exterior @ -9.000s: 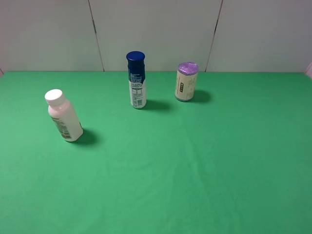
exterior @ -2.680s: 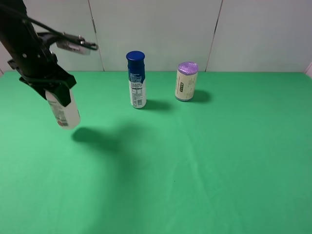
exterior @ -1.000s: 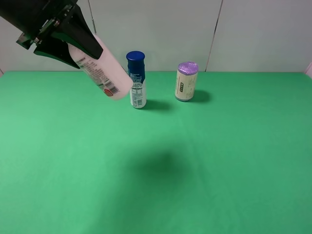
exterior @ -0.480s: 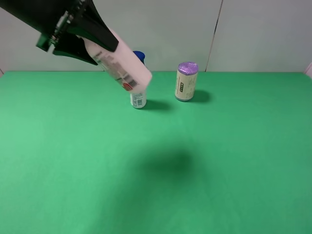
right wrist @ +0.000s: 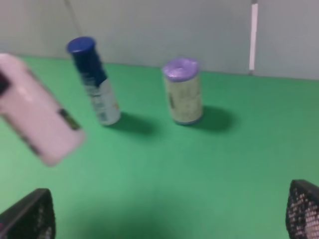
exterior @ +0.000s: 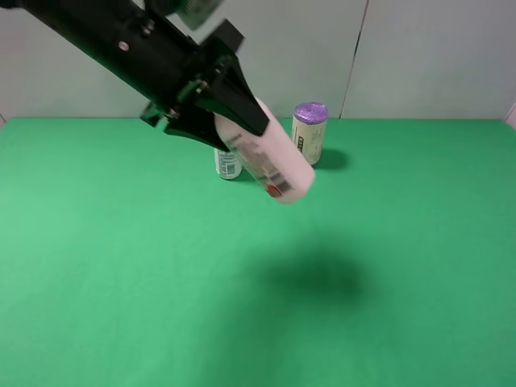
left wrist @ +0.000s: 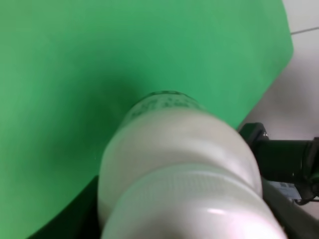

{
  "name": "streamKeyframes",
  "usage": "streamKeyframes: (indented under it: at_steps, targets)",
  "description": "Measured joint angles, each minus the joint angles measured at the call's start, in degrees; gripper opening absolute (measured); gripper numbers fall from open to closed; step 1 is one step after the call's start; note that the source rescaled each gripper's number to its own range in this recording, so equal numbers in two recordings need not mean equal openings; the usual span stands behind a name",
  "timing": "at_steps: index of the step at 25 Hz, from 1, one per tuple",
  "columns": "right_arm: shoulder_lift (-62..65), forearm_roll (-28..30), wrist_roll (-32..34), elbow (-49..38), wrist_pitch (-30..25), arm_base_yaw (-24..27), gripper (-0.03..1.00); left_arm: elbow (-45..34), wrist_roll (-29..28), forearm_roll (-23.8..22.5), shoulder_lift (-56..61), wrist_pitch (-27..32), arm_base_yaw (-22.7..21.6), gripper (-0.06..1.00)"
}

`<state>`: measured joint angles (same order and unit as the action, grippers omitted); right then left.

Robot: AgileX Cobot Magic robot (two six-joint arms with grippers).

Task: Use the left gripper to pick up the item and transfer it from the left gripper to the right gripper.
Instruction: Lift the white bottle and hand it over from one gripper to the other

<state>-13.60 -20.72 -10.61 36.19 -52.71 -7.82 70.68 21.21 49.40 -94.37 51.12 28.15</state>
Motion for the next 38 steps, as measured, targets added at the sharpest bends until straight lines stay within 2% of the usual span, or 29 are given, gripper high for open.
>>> streamKeyframes:
  at_steps: [7,13,20,26,30,38]
  targets:
    - [-4.96,1.63,-3.31,0.00,2.43,-10.26,1.00,0.00,1.57,4.42,-4.15,-1.96,4.61,0.00]
    - [-13.76,3.87,-7.88,0.00,7.40,-17.41,1.00,0.00,4.40,8.54,-4.54,-2.90,5.57,0.00]
    - [-26.15,3.87,-12.42,0.17,13.53,-25.07,1.00,0.00,4.94,8.73,-4.54,-3.28,5.57,0.00]
    - [-33.70,3.87,-13.87,0.17,19.65,-31.07,1.00,0.00,5.65,8.73,-4.54,-3.66,5.57,0.00]
    - [-37.25,4.52,-14.07,0.17,23.09,-33.46,1.00,0.00,5.79,8.82,-4.54,-3.71,5.57,0.00]
    - [-44.33,6.21,-14.11,0.17,30.45,-33.59,1.00,0.00,5.86,9.19,-4.54,-3.71,5.57,0.00]
